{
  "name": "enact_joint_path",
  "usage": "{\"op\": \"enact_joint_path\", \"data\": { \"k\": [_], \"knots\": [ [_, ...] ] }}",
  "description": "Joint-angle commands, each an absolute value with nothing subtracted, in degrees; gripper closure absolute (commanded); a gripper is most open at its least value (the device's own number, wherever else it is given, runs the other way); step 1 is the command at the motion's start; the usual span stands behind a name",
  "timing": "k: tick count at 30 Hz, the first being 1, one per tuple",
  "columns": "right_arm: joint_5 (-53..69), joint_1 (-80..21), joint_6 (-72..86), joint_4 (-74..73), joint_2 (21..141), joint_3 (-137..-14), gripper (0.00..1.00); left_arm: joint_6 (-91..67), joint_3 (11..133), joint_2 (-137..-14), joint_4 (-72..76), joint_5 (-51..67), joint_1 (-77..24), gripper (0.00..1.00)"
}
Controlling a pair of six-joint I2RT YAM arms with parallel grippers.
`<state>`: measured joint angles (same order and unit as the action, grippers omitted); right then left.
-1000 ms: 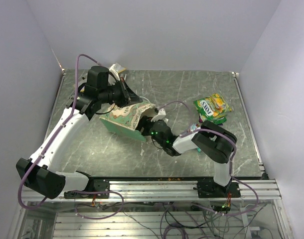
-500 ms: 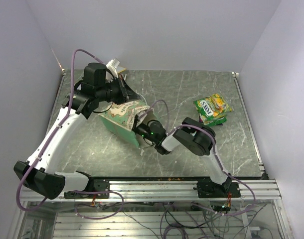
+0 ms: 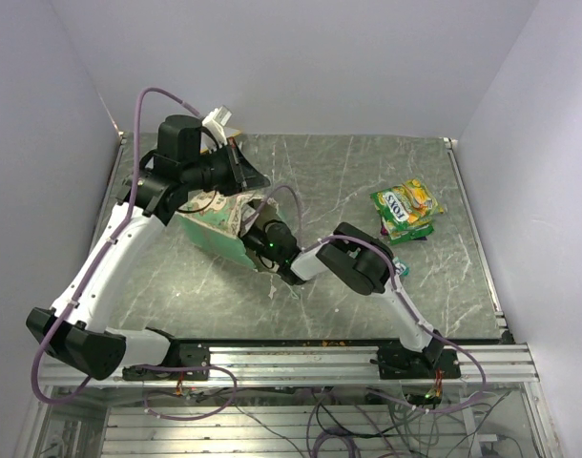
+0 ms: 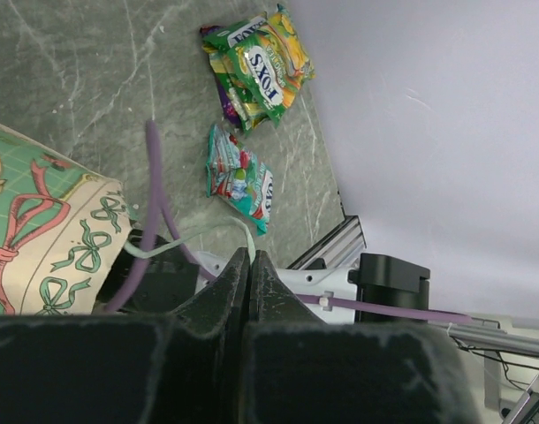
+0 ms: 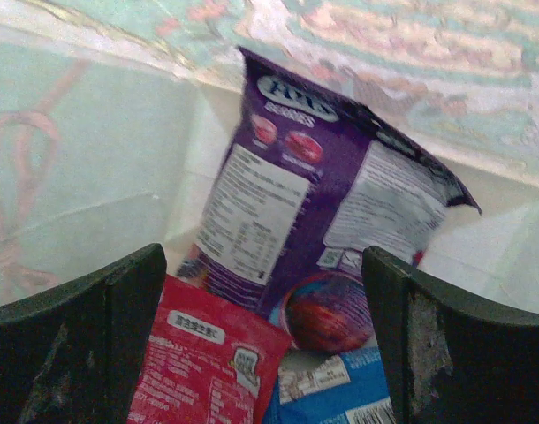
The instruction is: Take the snacks out of the paper bag
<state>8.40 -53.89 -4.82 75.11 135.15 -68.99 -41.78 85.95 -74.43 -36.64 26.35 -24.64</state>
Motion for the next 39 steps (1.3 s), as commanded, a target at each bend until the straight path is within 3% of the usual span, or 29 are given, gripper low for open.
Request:
{"op": "enact_joint_path", "data": {
  "k": [1, 4, 7, 10, 14, 17, 21, 30, 33, 36, 39],
  "knots": [
    [1.18, -55.20, -7.48, 69.69, 138.77, -73.70, 0.07, -41.55, 86.52, -74.77, -33.01, 30.64, -25.14, 0.93],
    [-3.89, -55.75, -8.40, 67.95, 140.97, -77.83, 0.05, -42.05, 86.26, -75.32, -32.55, 31.64, -25.14, 0.93],
    [-9.89, -55.84, -8.71, 65.02, 142.34, -82.11, 0.13, -42.64, 85.48, -74.97, -32.26, 31.87, -25.14, 0.93],
    [-13.83, -55.07, -6.90, 66.30, 142.60, -83.43, 0.37, -43.52, 83.71, -73.20, -33.02, 30.29, -25.14, 0.93],
    [-15.98, -53.53, -5.66, 69.62, 139.01, -79.16, 0.59, -42.57, 82.68, -69.76, -41.45, 20.68, -24.71, 0.93],
    [-13.96, -52.53, -5.42, 73.21, 135.13, -72.55, 0.74, -42.06, 81.71, -67.49, -47.16, 14.01, -22.92, 0.93],
    [-7.81, -52.85, -6.63, 76.95, 130.54, -64.33, 1.00, -42.18, 81.03, -66.40, -47.66, 13.92, -19.23, 0.93],
    [-2.10, -55.09, -6.35, 82.63, 127.68, -54.80, 0.97, -43.59, 78.59, -65.21, -41.72, 17.70, -18.72, 0.93],
    [0.95, -55.18, -7.16, 81.94, 129.13, -56.87, 0.68, -44.08, 77.11, -64.89, -37.56, 21.88, -18.72, 0.93],
    [3.73, -55.40, -8.24, 80.42, 131.26, -61.49, 0.47, -43.89, 77.37, -65.93, -35.95, 25.19, -18.72, 0.93],
    [3.99, -56.22, -9.20, 79.97, 133.40, -65.24, 0.32, -44.42, 77.42, -66.95, -33.85, 28.35, -18.81, 0.93]
  ]
}}
